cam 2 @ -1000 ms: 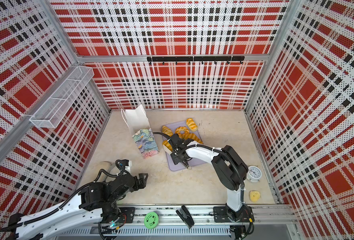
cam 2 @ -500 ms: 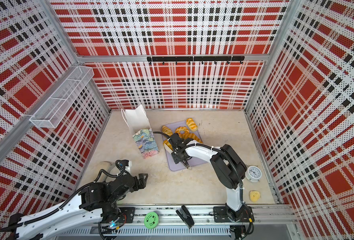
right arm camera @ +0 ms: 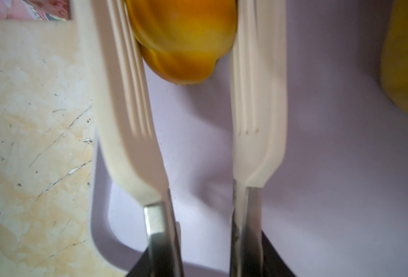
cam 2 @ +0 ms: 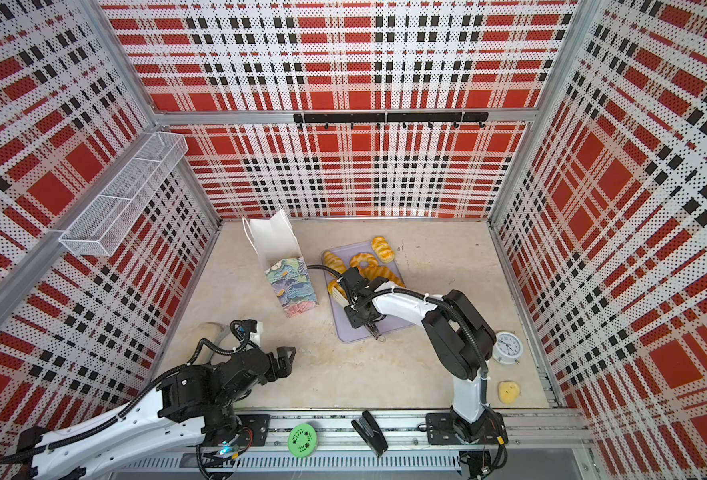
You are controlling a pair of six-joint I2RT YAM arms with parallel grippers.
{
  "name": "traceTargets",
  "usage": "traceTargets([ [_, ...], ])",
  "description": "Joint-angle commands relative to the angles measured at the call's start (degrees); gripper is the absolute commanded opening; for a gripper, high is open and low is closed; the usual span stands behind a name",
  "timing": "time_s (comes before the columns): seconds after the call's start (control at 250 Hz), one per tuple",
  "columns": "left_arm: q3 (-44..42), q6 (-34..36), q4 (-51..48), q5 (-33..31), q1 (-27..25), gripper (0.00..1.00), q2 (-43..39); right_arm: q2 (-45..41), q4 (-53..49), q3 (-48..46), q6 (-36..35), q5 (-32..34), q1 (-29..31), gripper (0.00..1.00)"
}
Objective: Place the fake bread into the paper bag
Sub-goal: 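Lift the yellow bun with the tongs and carry it over the floral bag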
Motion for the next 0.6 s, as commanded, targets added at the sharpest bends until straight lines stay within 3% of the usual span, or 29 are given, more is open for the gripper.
traceTargets([
  [0.0,0.36,-1.0,0.49,-0.71,-0.52,0.99,0.03,-3.96,2.16,-1.48,-0.13,-0.44,-0.08,0.43],
  [0.596,2.49,-2.97,0.56,-3.77,-5.38,0.99,3.51,-10.93,4.69,-8.61,0.94,-0.83,-0.14,0.4],
])
